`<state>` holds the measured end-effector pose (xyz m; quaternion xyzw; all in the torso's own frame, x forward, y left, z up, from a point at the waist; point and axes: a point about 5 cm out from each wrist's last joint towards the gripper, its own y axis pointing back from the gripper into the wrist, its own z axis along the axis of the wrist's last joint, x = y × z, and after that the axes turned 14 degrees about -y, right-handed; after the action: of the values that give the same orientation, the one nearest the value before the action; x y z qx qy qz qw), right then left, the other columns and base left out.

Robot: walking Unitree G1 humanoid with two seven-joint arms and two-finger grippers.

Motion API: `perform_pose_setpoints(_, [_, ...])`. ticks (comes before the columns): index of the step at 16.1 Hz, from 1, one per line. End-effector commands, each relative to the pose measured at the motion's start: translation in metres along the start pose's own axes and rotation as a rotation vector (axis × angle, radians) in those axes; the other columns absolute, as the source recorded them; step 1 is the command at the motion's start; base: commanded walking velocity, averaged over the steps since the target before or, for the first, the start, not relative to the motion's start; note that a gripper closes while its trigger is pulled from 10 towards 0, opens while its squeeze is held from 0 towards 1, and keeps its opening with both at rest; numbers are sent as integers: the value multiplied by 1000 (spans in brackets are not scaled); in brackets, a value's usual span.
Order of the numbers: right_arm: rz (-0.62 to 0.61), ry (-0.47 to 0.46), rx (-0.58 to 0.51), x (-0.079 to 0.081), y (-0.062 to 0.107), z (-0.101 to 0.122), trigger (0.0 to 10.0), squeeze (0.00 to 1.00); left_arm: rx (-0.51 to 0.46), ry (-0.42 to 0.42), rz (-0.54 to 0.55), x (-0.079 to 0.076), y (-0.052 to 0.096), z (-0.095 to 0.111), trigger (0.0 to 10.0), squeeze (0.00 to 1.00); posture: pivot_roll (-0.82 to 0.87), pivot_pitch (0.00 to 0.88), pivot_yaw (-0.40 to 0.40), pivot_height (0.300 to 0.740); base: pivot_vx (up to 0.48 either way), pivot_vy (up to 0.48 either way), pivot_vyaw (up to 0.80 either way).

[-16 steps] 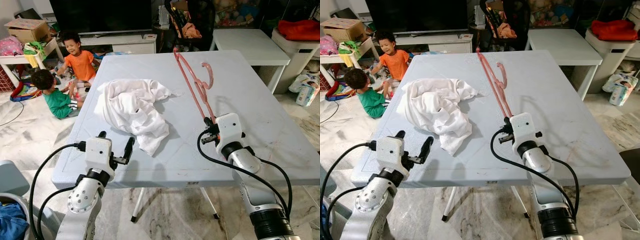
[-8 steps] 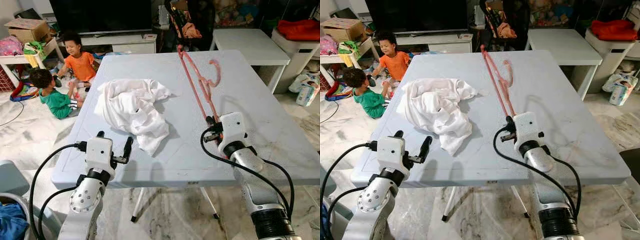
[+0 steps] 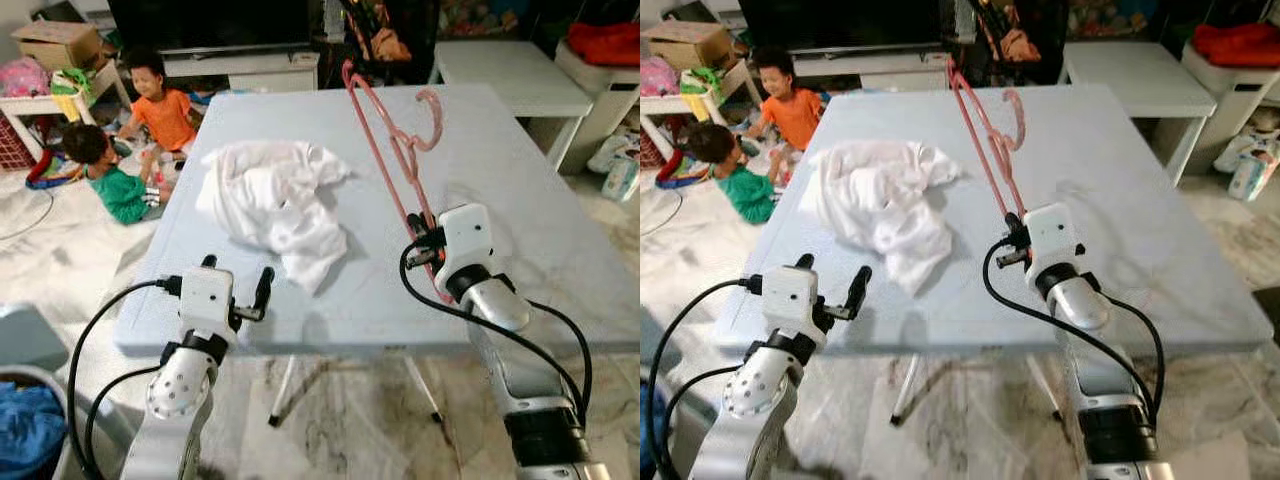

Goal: Hang hanger

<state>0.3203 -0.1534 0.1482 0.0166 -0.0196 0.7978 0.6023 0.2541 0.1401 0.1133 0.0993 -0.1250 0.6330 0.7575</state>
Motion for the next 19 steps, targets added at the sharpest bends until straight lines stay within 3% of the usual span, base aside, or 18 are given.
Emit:
perform_pose_setpoints(1, [3, -3, -18, 1, 1, 5, 10000, 0, 17, -8, 7, 1, 2, -2, 10000, 0, -89, 0, 29, 736, -304, 0, 0])
perform_pose_setpoints(13, [-10, 8, 51, -6, 0, -6, 10000, 0, -18, -20, -47, -5, -9, 3, 10000, 0, -108, 0, 39, 736, -269, 0, 0])
perform_pose_setpoints(16, [-15, 92, 48, -2, 1, -12, 10000, 0, -36, 25, -79, -11, -9, 3, 10000, 0, -114, 0, 35, 736, 0, 0, 0])
perform_pose_setpoints(17, [-14, 93, 47, -1, 2, -13, 10000, 0, -32, 35, -73, -11, -8, 1, 10000, 0, -118, 0, 35, 736, 0, 0, 0])
perform_pose_setpoints(18, [-43, 30, 61, -4, 4, -17, 10000, 0, -9, 70, -59, -11, -6, -4, 10000, 0, -118, 0, 33, 736, 0, 0, 0])
perform_pose_setpoints(19, [-62, 41, 67, -6, 4, -18, 10000, 0, -2, 86, -55, -12, -5, -6, 10000, 0, -118, 0, 33, 736, 0, 0, 0])
